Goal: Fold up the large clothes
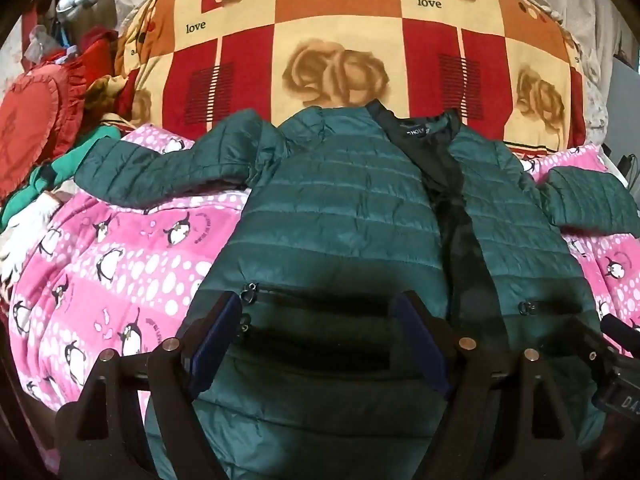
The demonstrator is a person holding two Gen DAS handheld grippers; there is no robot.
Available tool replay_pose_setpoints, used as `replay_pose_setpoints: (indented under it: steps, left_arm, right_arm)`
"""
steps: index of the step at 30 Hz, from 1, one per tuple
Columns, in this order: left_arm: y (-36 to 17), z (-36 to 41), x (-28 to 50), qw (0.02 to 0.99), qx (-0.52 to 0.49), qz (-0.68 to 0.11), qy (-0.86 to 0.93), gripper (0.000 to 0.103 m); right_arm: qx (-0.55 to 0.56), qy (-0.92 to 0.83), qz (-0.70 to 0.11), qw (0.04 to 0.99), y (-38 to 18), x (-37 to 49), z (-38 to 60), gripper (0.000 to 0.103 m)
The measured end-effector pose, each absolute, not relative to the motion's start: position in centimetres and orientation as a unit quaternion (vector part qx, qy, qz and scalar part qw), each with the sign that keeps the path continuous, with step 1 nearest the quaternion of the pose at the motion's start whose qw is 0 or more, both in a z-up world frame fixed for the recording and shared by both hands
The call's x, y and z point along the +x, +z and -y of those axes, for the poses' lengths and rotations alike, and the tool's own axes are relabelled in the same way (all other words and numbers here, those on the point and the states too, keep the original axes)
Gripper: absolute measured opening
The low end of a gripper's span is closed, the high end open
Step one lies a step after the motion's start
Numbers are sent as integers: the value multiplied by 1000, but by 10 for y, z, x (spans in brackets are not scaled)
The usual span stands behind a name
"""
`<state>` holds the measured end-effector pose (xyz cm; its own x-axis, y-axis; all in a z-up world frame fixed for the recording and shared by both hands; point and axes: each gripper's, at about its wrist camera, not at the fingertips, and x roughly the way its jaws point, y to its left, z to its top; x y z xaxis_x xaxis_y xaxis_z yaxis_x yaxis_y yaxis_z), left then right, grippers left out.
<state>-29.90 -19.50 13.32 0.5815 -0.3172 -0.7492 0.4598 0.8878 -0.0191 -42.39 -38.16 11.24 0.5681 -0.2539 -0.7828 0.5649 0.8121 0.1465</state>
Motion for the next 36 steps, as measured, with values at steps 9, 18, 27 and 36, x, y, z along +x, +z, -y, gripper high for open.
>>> replay_pose_setpoints:
  steps: [9,18,27,36]
  left_arm:
    - [136,200,-297,886,93,-396,-224,48]
    - [131,206,-291,883,95,-402,-223,48]
    - [124,211,-291,881,100,-406,-221,48]
    - [122,217,-289,880,108,-402,-227,48]
  right_arm:
    - [194,-241,-401,862,112,-425,380,103]
    - [186,-242,-417,856,107,-417,382,103]
    - [177,-239,-432,851,99,-409,377,103]
    - [174,-243,-437,849,95,-403,379,103]
